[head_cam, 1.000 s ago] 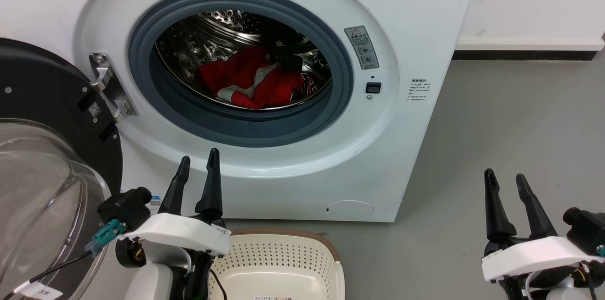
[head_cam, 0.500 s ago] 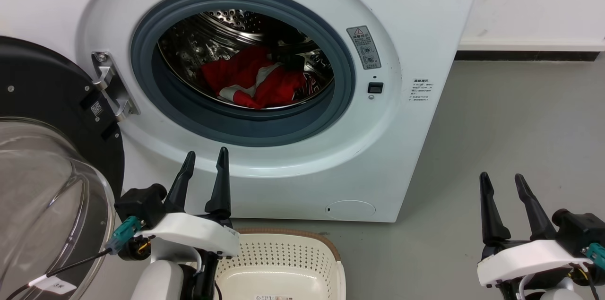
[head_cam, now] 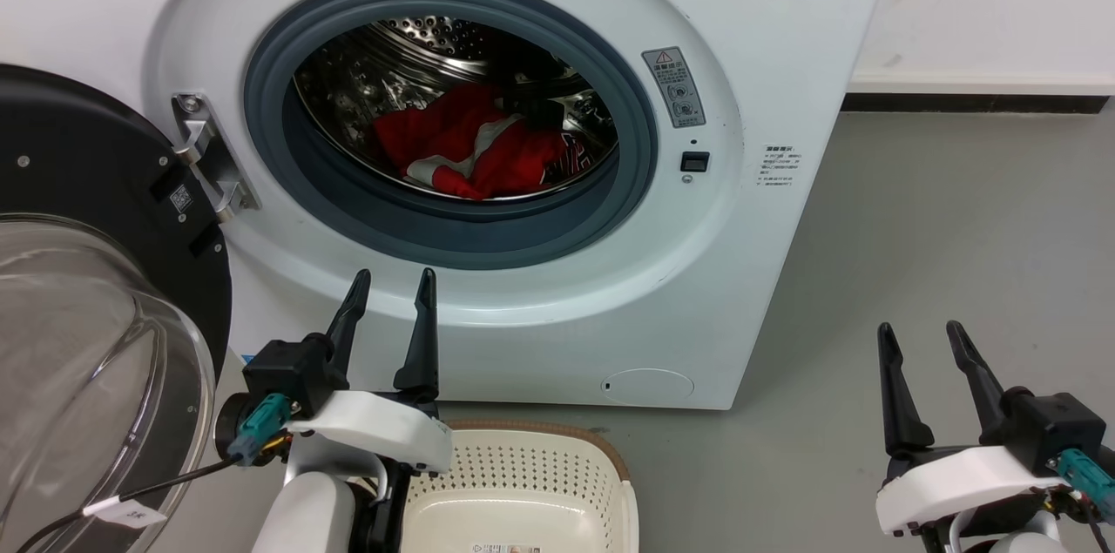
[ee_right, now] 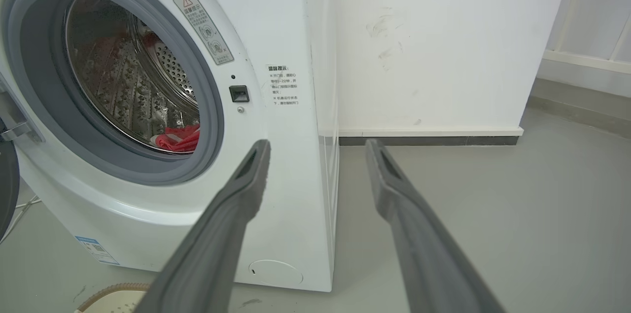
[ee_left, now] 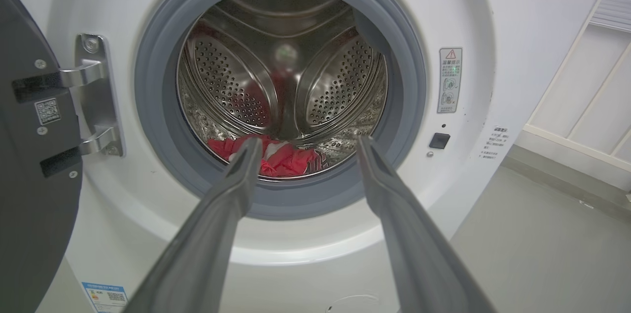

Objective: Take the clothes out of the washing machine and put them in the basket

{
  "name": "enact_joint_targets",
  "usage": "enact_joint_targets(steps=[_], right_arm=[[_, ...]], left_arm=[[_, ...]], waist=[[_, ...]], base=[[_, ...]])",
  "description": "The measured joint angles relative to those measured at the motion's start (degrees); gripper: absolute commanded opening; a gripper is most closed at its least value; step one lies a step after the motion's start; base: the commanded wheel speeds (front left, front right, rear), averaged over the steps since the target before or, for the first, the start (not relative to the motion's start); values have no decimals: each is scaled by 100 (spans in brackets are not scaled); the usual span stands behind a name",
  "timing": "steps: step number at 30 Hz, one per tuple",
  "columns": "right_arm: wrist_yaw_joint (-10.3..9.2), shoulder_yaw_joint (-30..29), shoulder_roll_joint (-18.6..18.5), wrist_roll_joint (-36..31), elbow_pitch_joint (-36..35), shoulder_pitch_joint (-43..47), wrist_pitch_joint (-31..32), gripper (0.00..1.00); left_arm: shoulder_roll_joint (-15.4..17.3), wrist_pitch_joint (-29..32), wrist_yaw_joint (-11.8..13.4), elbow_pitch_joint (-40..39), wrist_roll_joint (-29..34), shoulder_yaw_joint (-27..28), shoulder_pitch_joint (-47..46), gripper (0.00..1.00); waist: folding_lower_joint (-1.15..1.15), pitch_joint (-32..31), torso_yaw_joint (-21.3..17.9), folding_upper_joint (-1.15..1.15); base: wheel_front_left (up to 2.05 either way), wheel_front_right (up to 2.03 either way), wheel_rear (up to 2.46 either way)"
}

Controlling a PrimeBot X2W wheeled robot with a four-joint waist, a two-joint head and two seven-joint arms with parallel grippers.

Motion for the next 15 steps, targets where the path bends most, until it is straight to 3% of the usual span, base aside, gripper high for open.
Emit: enact_joint_targets(steps=[15], right_arm=[[0,15,0,-631,7,2,-124,100]], left_arm=[[1,-151,58,108,614,-104,-76,100]], waist=[[0,-6,24,0]], base=[[0,0,0]])
